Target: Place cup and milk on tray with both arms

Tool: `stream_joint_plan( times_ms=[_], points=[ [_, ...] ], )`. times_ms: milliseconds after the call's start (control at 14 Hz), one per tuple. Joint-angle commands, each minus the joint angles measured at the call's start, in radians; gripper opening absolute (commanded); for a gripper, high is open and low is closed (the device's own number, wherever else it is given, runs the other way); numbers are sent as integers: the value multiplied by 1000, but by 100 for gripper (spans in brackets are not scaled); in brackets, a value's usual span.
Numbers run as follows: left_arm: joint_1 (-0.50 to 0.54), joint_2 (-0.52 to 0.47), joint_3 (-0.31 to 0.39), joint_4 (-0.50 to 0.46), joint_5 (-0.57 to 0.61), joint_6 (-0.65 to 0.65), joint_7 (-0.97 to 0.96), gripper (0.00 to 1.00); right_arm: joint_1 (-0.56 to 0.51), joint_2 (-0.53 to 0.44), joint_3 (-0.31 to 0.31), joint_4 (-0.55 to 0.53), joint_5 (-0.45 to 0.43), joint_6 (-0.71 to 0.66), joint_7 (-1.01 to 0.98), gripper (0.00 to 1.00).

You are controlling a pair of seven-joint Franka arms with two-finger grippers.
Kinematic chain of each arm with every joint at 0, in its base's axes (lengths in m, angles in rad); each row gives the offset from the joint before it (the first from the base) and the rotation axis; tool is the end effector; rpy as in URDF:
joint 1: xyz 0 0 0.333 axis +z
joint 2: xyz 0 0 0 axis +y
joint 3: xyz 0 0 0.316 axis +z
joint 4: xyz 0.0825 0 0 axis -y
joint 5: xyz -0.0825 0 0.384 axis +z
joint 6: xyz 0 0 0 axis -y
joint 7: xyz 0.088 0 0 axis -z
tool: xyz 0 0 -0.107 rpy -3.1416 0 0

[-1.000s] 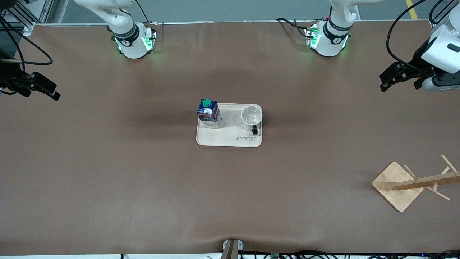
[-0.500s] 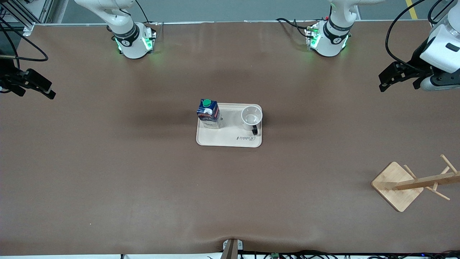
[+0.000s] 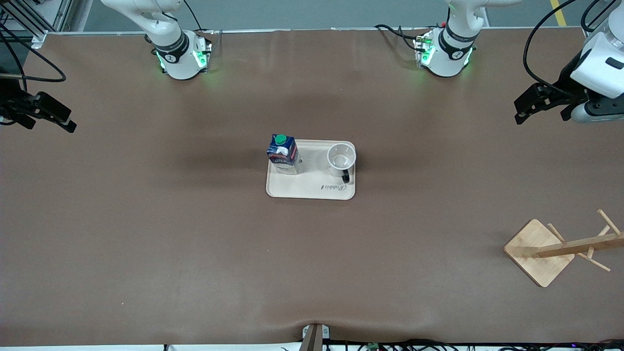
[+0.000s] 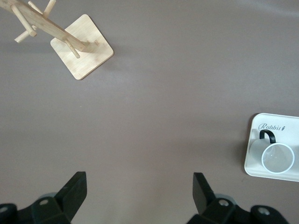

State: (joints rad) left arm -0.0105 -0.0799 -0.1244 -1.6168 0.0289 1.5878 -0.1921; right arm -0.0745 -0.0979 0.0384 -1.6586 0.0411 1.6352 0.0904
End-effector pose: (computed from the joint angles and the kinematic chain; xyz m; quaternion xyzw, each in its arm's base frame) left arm 0.5267 -0.0713 0.6474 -0.9991 -0.0288 -0.0280 0.0150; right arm 0.5300 -0.0139 0.6418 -0.9971 0.0637 -0.0367 0.0197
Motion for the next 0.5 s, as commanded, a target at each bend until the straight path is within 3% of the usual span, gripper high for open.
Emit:
stream_joint_plan(
  times_ms=[0, 429],
  points=[
    [-2, 2, 5, 14, -15, -8, 13, 100, -14, 1, 6, 16, -7, -14, -18, 100],
    [0, 8, 3, 23, -12, -19, 13, 100, -15, 3, 5, 22, -9, -14, -84, 100]
  ],
)
